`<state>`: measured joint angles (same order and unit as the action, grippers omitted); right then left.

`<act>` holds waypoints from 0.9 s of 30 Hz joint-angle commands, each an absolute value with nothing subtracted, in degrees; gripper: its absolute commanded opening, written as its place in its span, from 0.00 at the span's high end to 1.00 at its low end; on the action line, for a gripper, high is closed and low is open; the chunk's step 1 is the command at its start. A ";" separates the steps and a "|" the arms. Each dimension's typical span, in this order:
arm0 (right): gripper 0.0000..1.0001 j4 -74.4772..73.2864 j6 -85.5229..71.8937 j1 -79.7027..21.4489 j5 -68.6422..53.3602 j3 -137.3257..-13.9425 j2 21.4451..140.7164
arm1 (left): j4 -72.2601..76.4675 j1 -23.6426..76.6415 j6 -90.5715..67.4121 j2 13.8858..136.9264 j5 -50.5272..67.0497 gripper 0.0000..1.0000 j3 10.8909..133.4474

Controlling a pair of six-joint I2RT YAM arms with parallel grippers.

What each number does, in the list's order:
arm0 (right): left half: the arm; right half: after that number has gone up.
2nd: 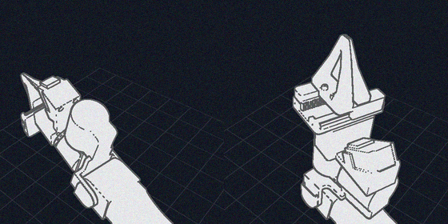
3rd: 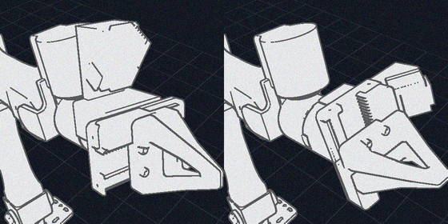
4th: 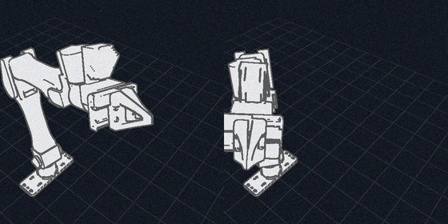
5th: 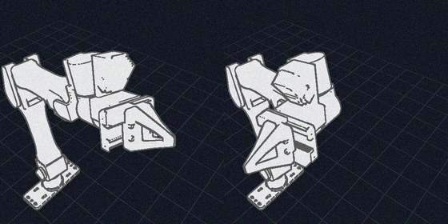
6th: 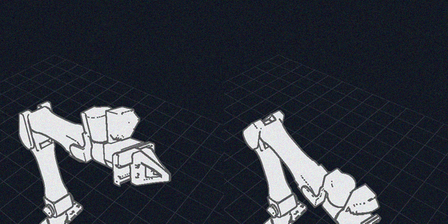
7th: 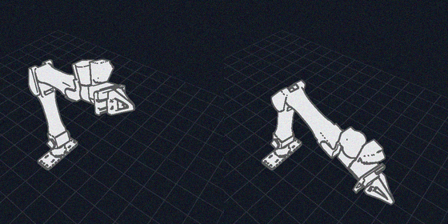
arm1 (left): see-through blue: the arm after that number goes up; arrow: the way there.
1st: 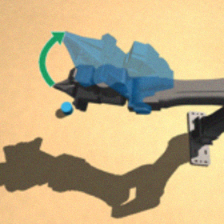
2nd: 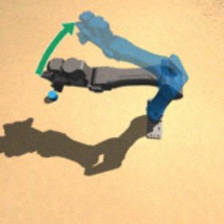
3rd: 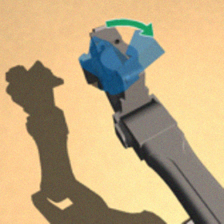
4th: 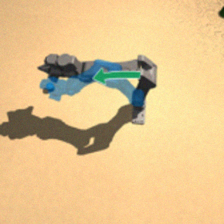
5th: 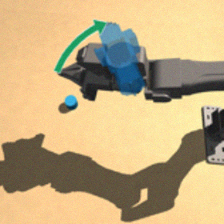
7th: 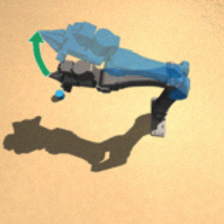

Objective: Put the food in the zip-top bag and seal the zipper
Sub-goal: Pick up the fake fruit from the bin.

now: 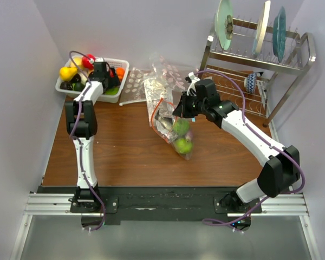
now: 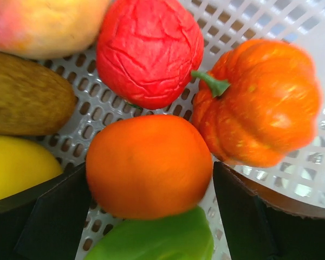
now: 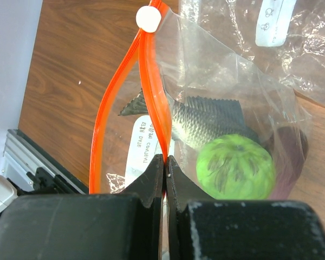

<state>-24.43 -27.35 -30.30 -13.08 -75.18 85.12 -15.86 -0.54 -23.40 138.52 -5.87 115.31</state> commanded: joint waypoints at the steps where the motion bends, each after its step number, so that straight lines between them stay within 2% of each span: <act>1: 1.00 -23.55 -26.28 -30.06 -14.15 -75.06 85.52 | -13.45 -1.85 -24.17 140.71 -6.33 0.10 117.77; 2: 1.00 -23.64 -26.28 -30.06 -14.15 -75.15 85.52 | -13.45 -1.85 -24.17 140.80 -6.07 0.17 117.86; 4: 1.00 -23.64 -26.28 -29.97 -14.15 -75.23 85.69 | -13.45 -1.93 -23.99 140.71 -5.63 0.22 117.95; 5: 1.00 -23.64 -26.37 -30.06 -14.24 -75.15 85.61 | -13.27 -2.02 -23.82 140.45 -5.54 0.30 117.95; 11: 1.00 -23.47 -26.45 -30.06 -14.59 -74.80 85.87 | -11.43 -1.93 -21.97 135.36 -6.59 0.40 115.76; 19: 1.00 -23.12 -26.89 -29.97 -15.29 -74.97 86.04 | -13.27 -1.85 -21.62 126.48 -4.93 0.47 114.08; 27: 1.00 -23.20 -27.07 -30.06 -15.91 -75.50 86.04 | -14.76 -1.93 -23.90 117.69 -0.45 0.47 108.28</act>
